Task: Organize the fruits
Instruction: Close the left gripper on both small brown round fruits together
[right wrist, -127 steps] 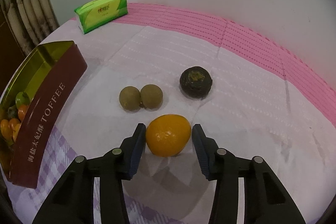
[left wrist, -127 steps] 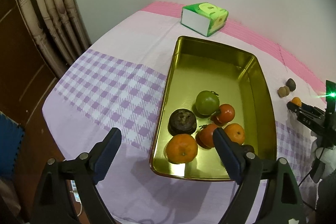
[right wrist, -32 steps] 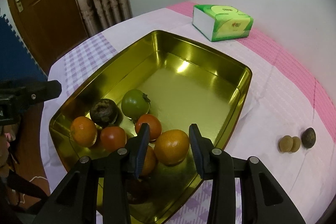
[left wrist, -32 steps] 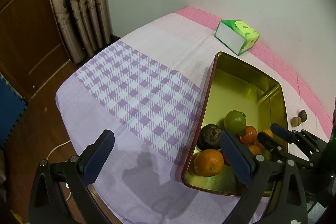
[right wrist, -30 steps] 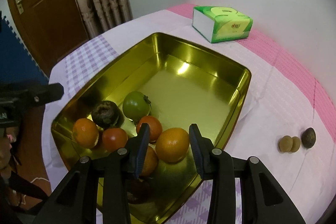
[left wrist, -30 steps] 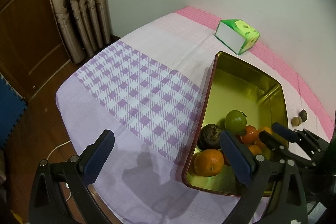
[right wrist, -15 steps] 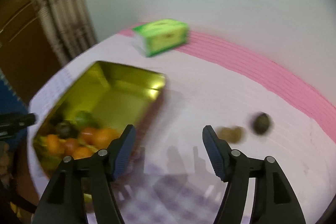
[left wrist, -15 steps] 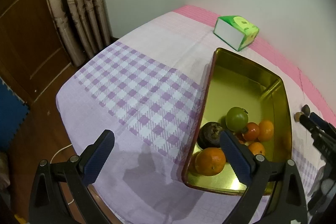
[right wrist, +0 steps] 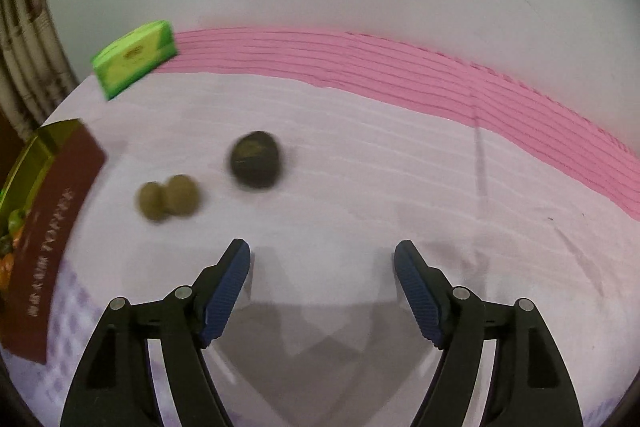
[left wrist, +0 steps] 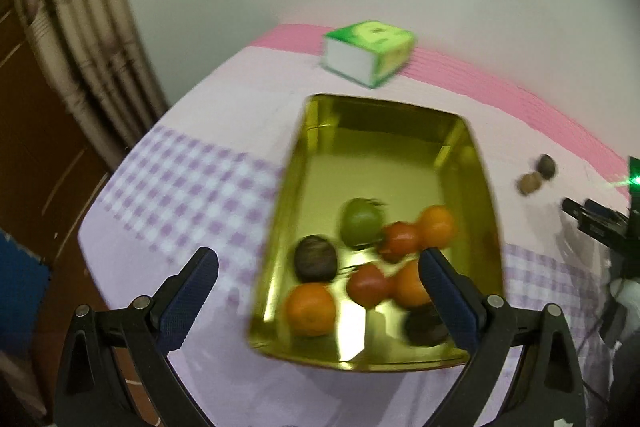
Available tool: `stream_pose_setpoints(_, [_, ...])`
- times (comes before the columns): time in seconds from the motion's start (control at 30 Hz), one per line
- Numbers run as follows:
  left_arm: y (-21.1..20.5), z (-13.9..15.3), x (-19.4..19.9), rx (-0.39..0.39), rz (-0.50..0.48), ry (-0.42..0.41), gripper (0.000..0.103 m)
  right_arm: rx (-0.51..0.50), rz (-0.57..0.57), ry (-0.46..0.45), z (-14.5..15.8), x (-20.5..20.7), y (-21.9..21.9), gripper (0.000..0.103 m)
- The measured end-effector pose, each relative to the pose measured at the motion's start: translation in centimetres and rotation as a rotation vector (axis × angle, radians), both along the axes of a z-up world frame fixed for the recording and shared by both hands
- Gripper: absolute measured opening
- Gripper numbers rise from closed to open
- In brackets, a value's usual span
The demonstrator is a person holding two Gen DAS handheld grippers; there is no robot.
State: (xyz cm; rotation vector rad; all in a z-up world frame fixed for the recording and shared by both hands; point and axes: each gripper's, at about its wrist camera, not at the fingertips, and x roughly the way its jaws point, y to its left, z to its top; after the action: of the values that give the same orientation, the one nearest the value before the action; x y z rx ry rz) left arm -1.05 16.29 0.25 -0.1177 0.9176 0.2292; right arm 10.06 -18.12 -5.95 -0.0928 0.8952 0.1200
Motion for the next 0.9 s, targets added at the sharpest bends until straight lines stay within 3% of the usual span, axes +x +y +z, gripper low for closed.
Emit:
stream_pose_setpoints(0.3, [-9.0, 0.8, 5.1, -0.020, -0.213, 0.000, 0.099, -0.022, 0.011, -0.017, -0.4, 2.1, -2.6, 0.085])
stream_pose_setpoints(0.57, [-15.8, -0.6, 10.0, -0.032, -0.347, 0.035, 0.099, -0.014, 0.034, -0.007, -0.5, 2.7, -4.7, 0.098])
stream_pose_setpoints(0.9, [-20.0, -3.2, 13.8, 0.002, -0.429, 0.090, 0.082, -0.014, 0.066, -0.001, -0.7, 2.9, -5.3, 0.103])
